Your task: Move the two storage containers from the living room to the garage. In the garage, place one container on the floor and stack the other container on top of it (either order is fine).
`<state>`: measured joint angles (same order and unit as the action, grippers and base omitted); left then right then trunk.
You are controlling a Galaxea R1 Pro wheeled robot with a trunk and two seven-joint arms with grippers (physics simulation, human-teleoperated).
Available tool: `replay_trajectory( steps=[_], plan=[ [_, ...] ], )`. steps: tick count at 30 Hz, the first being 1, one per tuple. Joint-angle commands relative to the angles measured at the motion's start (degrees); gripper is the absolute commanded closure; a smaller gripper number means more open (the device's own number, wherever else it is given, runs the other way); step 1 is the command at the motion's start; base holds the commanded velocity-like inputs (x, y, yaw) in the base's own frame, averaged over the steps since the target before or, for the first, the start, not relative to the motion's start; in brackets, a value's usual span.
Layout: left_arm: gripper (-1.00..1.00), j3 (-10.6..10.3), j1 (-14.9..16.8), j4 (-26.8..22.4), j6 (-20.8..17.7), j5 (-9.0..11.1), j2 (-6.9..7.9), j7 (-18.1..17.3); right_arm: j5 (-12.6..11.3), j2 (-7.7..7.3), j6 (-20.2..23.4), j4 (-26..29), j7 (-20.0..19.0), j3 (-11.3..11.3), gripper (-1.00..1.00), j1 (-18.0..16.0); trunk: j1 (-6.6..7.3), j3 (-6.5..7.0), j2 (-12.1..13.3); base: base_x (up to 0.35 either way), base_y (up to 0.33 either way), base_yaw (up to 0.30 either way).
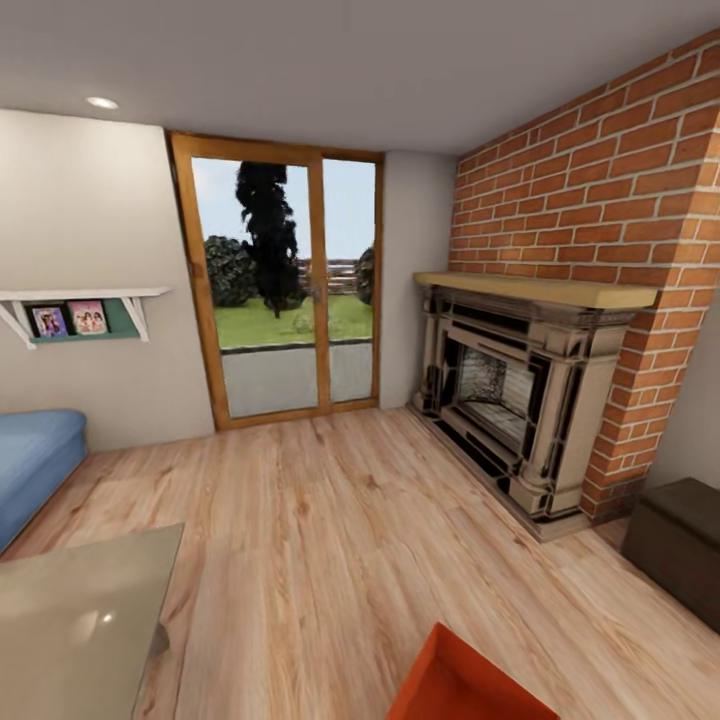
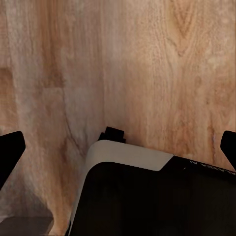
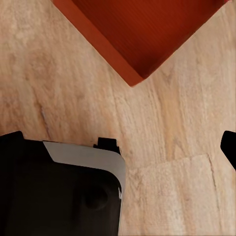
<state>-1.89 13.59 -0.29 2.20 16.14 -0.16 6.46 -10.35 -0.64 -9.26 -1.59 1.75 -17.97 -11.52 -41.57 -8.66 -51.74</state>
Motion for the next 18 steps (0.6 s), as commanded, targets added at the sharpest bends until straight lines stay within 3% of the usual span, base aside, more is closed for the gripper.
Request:
replay_trajectory(
  steps=[1,9,18],
  plan=[
    [-1.00,-0.2,0.0,0.0,0.2,0.4,-0.02,0.1,-0.5,0.02,-0.4,-0.2,0.1,-0.5,-1.00,-0.1,-0.03,-0.08,-0.1,0.189,0.250,-0.016],
    [-1.00,-0.2,0.0,0.0,0.2,0.4,-0.02,0.1,-0.7,-0.05,-0.4,-0.2,0.1,-0.5,-1.00,-0.1,-0.03,-0.08,-0.1,0.183,0.224,-0.005],
    [-1.00,-0.2,0.0,0.0,0.2,0.4,-0.05,0.1,-0.6,-0.06,-0.4,-0.2,0.0,-0.5,-1.00,-0.1,-0.03,-0.08,-0.1,0.027,0.025,0.000]
  ],
)
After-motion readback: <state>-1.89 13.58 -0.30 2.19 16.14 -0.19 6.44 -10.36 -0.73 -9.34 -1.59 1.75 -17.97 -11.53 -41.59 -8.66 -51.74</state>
